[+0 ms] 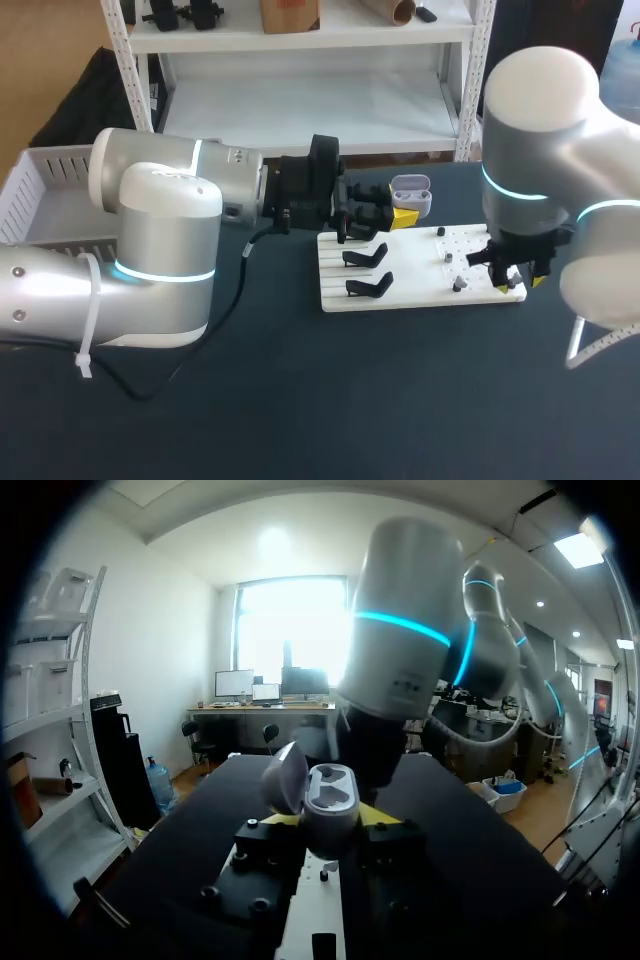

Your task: Pick up each earbud case from the left stands, insert the matching earbuds, close the lid, and place the case in the box.

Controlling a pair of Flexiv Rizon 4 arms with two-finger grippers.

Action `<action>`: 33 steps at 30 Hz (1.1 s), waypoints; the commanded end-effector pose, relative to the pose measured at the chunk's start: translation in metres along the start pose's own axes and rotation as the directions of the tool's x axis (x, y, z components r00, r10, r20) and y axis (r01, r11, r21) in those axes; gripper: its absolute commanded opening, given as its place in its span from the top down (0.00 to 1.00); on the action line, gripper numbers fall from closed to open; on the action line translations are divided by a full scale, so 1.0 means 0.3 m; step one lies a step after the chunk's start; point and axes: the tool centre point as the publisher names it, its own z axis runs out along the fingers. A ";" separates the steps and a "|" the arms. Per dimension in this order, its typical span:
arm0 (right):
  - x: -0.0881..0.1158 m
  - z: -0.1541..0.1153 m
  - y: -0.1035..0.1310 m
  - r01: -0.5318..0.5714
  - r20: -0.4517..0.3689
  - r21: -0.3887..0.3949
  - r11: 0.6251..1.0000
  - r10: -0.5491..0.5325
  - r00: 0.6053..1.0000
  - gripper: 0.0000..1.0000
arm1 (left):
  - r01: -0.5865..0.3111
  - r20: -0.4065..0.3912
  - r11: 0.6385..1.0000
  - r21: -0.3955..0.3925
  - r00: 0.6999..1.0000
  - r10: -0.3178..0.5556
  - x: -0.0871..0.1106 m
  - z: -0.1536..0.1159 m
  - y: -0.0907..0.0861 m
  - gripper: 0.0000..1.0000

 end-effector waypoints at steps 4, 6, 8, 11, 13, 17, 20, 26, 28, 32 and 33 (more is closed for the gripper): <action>-0.004 0.010 -0.008 0.018 -0.014 0.004 1.000 -0.018 1.000 0.60 | -0.002 0.004 1.000 -0.006 1.000 0.002 0.002 0.001 -0.005 1.00; -0.001 0.014 -0.011 0.026 -0.018 0.001 1.000 -0.026 1.000 0.60 | -0.002 0.004 1.000 -0.006 1.000 0.002 0.002 0.001 -0.005 1.00; 0.004 0.015 -0.012 0.038 -0.025 -0.004 0.999 -0.038 0.999 0.62 | -0.002 0.004 1.000 -0.006 1.000 0.002 0.002 0.001 -0.005 1.00; 0.005 0.018 -0.013 0.048 -0.029 -0.016 0.999 -0.048 0.998 0.62 | -0.002 0.004 1.000 -0.006 1.000 0.002 0.002 0.001 -0.005 1.00; 0.006 0.017 -0.011 0.063 -0.031 -0.018 0.998 -0.063 0.998 0.62 | -0.002 0.004 1.000 -0.006 1.000 0.002 0.002 0.001 -0.005 1.00; 0.002 0.022 -0.002 0.070 -0.035 -0.022 0.997 -0.071 0.997 0.63 | -0.002 0.004 1.000 -0.006 1.000 0.002 0.002 0.001 -0.005 1.00; -0.002 0.025 0.001 0.071 -0.034 -0.022 0.997 -0.072 0.997 0.65 | -0.002 0.004 1.000 -0.006 1.000 0.002 0.002 0.001 -0.005 1.00; -0.004 0.029 0.003 0.070 -0.035 -0.020 0.997 -0.070 0.997 0.74 | -0.002 0.004 1.000 -0.006 1.000 0.002 0.002 0.001 -0.005 1.00; -0.003 0.033 0.001 0.067 -0.037 -0.018 0.998 -0.068 0.997 0.75 | -0.002 0.004 1.000 -0.006 1.000 0.002 0.002 0.001 -0.005 1.00; -0.003 0.038 -0.003 0.064 -0.040 -0.015 0.998 -0.065 0.997 0.77 | -0.002 0.004 1.000 -0.006 1.000 0.002 0.002 0.001 -0.005 1.00; -0.004 0.038 -0.004 0.064 -0.040 -0.014 0.998 -0.064 0.997 0.79 | -0.002 0.004 1.000 -0.006 1.000 0.002 0.002 0.001 -0.005 1.00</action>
